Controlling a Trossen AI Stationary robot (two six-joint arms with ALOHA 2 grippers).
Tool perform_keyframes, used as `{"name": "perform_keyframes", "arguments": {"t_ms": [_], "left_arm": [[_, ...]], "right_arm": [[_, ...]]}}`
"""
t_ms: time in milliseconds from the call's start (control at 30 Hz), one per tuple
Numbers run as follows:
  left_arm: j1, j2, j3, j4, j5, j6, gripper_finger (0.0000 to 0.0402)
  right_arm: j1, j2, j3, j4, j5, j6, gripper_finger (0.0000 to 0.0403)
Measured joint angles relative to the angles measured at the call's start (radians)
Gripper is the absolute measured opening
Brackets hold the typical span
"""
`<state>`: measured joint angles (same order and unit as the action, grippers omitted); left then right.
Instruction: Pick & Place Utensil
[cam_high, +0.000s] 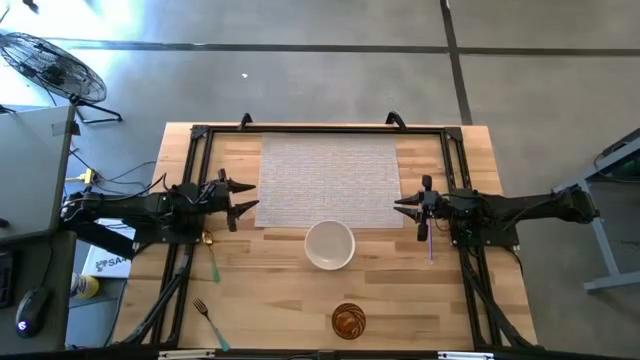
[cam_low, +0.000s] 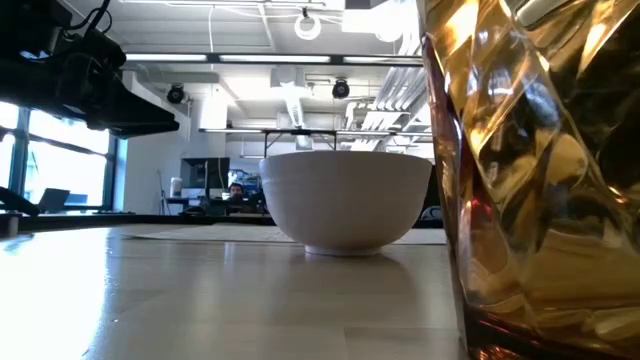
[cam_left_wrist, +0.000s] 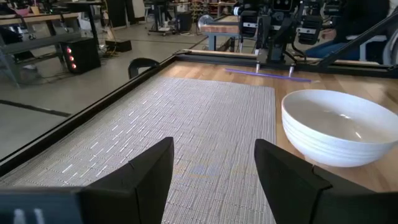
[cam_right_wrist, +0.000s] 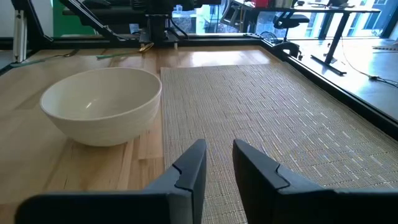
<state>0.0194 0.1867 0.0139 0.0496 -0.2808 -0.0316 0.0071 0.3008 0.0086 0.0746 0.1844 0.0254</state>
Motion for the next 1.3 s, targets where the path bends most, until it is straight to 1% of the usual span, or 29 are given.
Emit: {"name": "perform_keyframes", "arguments": {"t_ms": [667,767,867,1000,1067,1167,1233,1300], "left_arm": [[0.0,0.0,0.0,0.0,0.0,0.0,0.0221],[0.0,0.0,0.0,0.012,0.005,-0.026,0.0221],[0.0,0.0,0.0,0.075,0.013,-0.075,0.0221],[0.0,0.001,0.0,0.253,0.019,-0.038,0.0221],[0.0,0.001,0.0,0.341,0.073,-0.015,0.0221],[0.0,0.009,0.0,0.439,0.198,0.022,0.0221],[0.0,0.024,0.0,0.466,0.275,0.048,0.0221],[0.0,0.044,0.0,0.485,0.326,0.058,0.0221]], "right_arm": [[0.0,0.0,0.0,0.0,0.0,0.0,0.0074],[0.0,0.0,0.0,0.0,0.0,0.0,0.0074],[0.0,0.0,0.0,0.0,0.0,0.0,0.0074],[0.0,0.0,0.0,0.0,0.0,0.0,0.0074],[0.0,0.0,0.0,0.0,0.0,0.0,0.0074],[0.0,0.0,0.0,0.0,0.0,0.0,0.0074],[0.0,0.0,0.0,0.0,0.0,0.0,0.0074],[0.0,0.0,0.0,0.0,0.0,0.0,0.0074]]}}
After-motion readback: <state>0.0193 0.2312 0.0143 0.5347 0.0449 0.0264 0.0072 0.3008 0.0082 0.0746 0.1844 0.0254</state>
